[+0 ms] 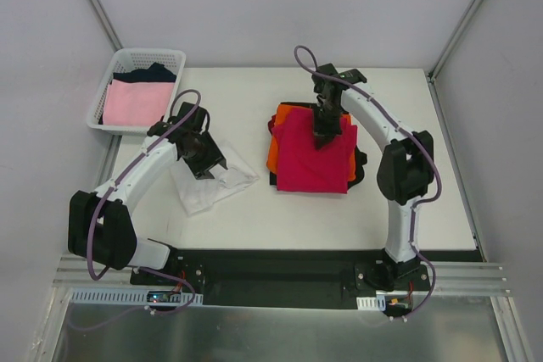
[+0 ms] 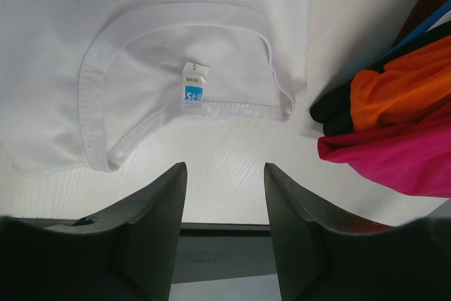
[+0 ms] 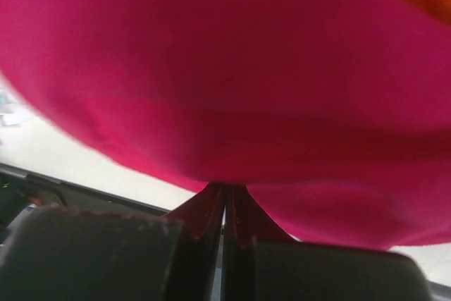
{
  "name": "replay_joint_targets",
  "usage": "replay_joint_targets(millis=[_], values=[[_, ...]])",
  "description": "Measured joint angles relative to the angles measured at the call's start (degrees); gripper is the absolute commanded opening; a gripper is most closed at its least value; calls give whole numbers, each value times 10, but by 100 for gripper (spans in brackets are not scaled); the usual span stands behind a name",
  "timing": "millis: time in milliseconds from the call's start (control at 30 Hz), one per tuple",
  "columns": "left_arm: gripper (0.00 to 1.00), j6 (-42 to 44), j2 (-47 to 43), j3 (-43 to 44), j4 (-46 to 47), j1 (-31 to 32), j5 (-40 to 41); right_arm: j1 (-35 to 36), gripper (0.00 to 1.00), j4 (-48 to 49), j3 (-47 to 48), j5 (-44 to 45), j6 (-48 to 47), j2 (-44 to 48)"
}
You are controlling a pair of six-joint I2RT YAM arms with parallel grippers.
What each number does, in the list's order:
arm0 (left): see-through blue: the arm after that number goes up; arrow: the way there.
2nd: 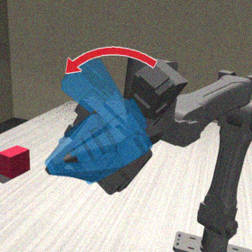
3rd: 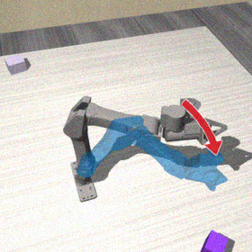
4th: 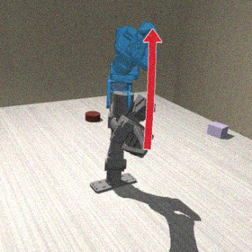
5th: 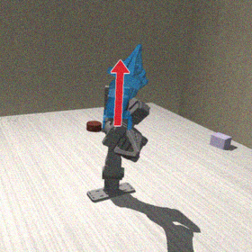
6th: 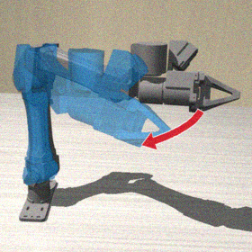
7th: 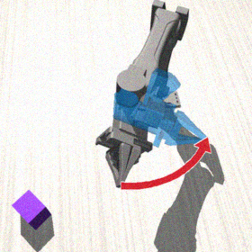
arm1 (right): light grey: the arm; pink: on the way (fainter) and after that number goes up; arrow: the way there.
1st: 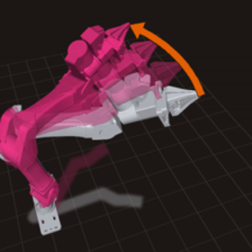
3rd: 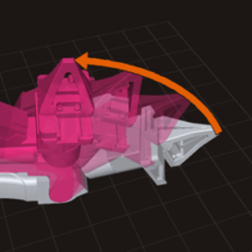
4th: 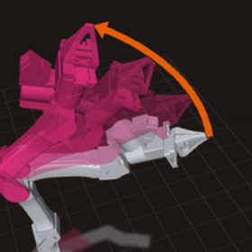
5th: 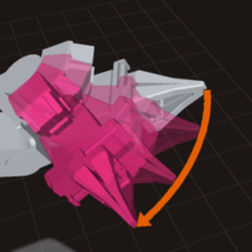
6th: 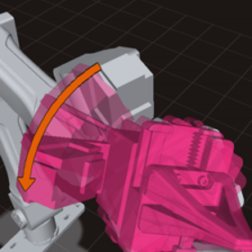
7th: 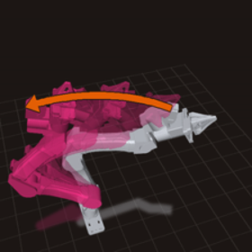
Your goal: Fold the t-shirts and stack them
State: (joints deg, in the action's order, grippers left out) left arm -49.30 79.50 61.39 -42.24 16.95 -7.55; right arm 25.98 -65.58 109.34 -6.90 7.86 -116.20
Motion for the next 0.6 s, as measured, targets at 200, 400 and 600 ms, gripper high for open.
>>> replay_joint_targets(millis=[200, 400, 600], values=[[48, 0, 0, 0, 0, 0, 0, 0, 1, -11, -8, 21, -4, -26], [48, 0, 0, 0, 0, 0, -6, -3, 7, -11, -15, 10, -7, -42], [48, 0, 0, 0, 0, 0, -11, -21, 7, -8, -46, -16, 7, -42]])
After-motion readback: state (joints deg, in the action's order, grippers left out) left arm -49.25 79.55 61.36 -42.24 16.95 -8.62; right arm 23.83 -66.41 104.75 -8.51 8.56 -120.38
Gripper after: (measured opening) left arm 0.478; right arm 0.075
